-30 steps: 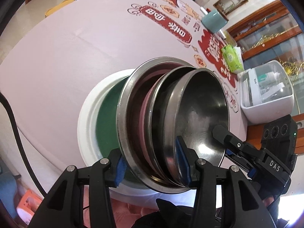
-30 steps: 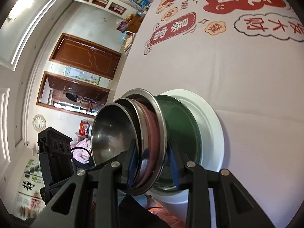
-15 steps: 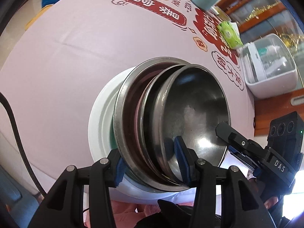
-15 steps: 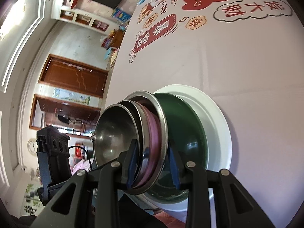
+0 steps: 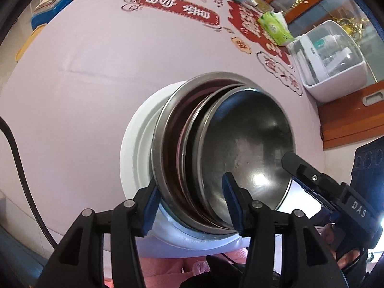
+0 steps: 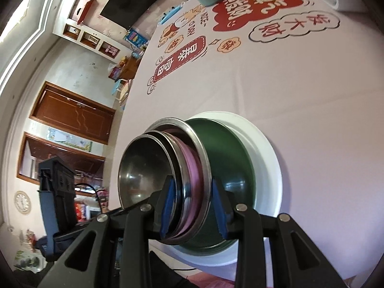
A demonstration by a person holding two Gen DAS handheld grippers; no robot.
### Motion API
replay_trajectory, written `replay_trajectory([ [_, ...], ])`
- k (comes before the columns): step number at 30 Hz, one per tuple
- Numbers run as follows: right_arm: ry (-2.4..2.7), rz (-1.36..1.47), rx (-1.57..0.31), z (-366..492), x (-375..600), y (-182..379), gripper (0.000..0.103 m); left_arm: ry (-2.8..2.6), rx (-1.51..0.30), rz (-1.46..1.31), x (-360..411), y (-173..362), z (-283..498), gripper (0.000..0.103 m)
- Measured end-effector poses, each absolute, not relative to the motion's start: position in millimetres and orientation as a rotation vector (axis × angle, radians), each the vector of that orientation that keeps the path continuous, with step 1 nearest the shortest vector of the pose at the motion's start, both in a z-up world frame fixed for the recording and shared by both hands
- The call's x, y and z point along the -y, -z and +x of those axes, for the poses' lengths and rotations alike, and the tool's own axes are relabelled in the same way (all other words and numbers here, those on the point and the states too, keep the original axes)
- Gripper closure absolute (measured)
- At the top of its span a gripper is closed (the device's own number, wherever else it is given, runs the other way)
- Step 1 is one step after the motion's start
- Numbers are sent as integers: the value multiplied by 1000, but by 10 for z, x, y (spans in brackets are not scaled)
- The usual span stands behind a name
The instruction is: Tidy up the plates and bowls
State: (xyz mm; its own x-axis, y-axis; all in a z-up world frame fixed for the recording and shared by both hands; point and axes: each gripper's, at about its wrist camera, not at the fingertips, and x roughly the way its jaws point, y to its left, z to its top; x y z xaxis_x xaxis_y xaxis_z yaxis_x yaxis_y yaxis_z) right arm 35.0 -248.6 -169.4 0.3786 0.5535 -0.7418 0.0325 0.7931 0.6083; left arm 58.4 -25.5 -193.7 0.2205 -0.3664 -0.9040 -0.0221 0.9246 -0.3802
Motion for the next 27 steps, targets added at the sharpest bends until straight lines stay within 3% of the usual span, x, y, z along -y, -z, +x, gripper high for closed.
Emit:
replay_trajectory([
  [15,-247,509,-1072,120,2529,1539,59,245,-1207,-303,87,1618,405,39],
  [27,-223,255,-996,-98,2613,947,44,195,-1065,-264,-190,960,316,34],
])
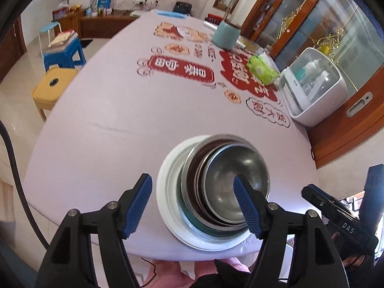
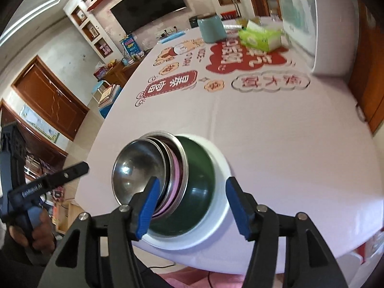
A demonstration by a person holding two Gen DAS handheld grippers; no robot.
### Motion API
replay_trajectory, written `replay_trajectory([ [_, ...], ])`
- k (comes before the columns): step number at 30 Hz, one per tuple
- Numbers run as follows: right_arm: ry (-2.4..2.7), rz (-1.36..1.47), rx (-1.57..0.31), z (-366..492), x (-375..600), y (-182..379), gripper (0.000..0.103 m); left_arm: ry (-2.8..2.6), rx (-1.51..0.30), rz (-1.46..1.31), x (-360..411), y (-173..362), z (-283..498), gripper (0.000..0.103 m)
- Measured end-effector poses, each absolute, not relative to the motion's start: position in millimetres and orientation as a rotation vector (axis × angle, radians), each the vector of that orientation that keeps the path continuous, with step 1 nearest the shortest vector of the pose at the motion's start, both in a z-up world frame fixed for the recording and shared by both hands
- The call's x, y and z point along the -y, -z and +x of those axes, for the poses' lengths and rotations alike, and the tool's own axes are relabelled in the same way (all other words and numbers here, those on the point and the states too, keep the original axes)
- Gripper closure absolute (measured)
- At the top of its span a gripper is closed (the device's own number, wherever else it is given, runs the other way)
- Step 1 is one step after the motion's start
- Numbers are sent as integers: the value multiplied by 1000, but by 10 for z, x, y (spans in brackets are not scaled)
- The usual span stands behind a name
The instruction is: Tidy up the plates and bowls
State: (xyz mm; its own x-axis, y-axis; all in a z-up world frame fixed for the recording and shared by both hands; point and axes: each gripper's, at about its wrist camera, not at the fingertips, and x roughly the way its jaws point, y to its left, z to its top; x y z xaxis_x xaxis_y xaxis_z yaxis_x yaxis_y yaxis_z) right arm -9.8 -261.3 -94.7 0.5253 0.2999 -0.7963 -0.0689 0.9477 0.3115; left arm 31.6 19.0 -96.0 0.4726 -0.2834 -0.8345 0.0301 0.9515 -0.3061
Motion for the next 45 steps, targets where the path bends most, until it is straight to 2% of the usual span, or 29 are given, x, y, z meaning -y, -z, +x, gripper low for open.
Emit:
replay_trajectory([
  [1,-219,242,-990,-121,2621,886,42,189,-1056,-255,-209,895,301,33],
  [3,-211,226,-971,-175,2631,762,25,183,-1047,-245,-217,796,269,33],
  [4,-213,223,-964,-200,2630,710,23,181,-1042,-242,-231,740,252,32],
  [8,-220,231,-968,-285,2558,549,21,176,-1027,-209,-190,588,187,28],
  [12,-202,228,-970,-350,2447,432,14,145,-995,-155,-96,463,57,27],
  [19,-117,176,-939,-525,2267,369,13,99,-944,-73,84,376,-132,20],
  [30,-52,171,-949,-568,2229,513,12,84,-987,-54,157,533,-143,19],
  [40,-55,154,-956,-519,2196,524,3,90,-983,-4,257,549,-118,4],
  [45,-54,152,-957,-486,2190,523,0,58,-974,33,277,543,-94,1],
])
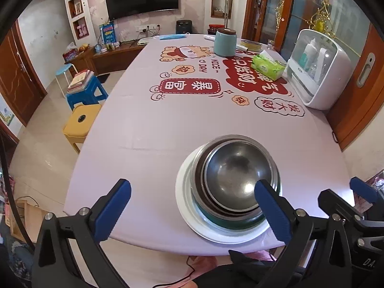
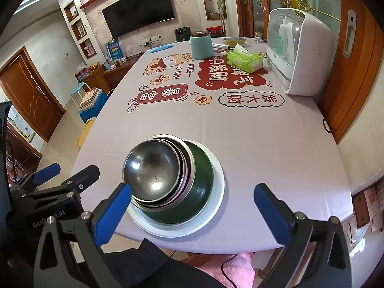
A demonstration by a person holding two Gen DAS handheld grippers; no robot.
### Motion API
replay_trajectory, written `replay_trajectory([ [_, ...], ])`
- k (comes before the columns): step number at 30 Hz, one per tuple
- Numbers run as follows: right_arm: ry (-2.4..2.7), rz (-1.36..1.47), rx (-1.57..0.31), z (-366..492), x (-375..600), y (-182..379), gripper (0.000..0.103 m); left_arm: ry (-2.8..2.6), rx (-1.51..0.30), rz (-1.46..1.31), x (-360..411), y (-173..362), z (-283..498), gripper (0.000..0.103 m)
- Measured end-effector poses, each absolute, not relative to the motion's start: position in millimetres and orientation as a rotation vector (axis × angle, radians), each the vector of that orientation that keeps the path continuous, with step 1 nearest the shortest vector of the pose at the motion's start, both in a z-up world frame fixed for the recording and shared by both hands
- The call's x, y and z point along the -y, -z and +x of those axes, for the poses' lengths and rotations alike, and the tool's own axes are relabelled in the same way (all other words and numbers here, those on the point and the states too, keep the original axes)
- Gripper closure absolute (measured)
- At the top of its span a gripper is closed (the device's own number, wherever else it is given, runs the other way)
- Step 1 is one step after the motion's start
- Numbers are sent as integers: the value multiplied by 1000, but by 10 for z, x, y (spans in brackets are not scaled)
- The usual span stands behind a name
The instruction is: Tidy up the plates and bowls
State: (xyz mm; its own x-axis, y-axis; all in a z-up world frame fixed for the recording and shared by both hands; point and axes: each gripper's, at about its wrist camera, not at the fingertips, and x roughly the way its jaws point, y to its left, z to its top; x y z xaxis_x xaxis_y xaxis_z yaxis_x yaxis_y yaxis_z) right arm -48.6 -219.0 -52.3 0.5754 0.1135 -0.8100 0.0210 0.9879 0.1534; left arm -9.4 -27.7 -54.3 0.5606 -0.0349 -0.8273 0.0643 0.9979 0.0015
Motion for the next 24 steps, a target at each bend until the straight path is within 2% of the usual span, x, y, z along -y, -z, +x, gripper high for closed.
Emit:
replay_trajectory([
  [24,-56,152,-961,-416,2166,511,0,28,-960,93,335,517,-69,1],
])
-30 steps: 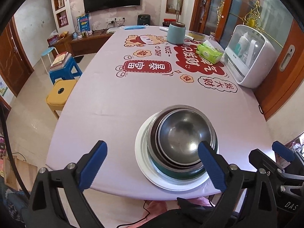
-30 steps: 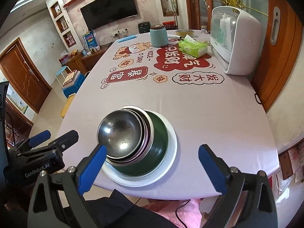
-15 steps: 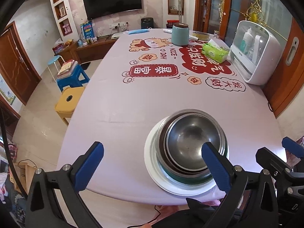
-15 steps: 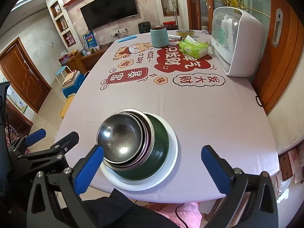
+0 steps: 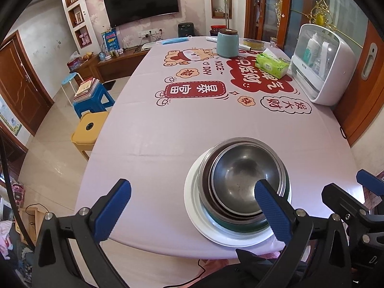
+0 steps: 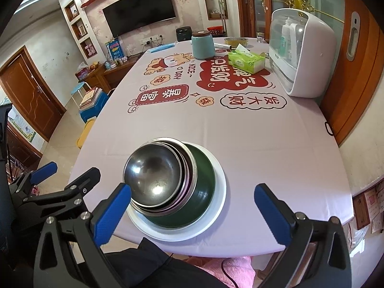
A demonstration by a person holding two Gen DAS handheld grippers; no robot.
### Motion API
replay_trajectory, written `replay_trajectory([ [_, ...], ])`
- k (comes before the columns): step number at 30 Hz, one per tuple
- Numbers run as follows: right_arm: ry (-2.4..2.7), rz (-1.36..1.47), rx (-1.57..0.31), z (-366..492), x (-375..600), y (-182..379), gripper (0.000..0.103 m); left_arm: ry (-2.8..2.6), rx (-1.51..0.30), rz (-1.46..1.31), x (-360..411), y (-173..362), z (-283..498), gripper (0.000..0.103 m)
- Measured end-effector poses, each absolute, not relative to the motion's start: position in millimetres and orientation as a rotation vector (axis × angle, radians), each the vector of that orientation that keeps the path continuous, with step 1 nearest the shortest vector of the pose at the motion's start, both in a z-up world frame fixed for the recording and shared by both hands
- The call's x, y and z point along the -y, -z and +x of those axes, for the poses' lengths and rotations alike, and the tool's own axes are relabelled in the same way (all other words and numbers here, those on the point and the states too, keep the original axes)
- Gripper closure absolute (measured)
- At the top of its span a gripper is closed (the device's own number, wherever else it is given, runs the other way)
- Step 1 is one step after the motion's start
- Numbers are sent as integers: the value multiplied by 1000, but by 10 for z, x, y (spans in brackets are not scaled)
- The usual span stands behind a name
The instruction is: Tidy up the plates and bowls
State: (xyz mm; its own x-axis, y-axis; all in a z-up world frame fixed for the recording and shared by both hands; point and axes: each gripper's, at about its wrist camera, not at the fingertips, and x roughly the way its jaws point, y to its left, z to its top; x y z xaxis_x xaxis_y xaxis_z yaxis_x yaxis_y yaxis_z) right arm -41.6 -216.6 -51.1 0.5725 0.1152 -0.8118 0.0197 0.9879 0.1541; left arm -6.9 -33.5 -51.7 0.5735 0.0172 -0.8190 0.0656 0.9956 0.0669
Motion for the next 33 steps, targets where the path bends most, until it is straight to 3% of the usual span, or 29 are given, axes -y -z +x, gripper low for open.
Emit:
replay_trajectory([
  [33,-56,153,-961,-419,2181,513,0,45,-953,102,385,449,-127,1],
])
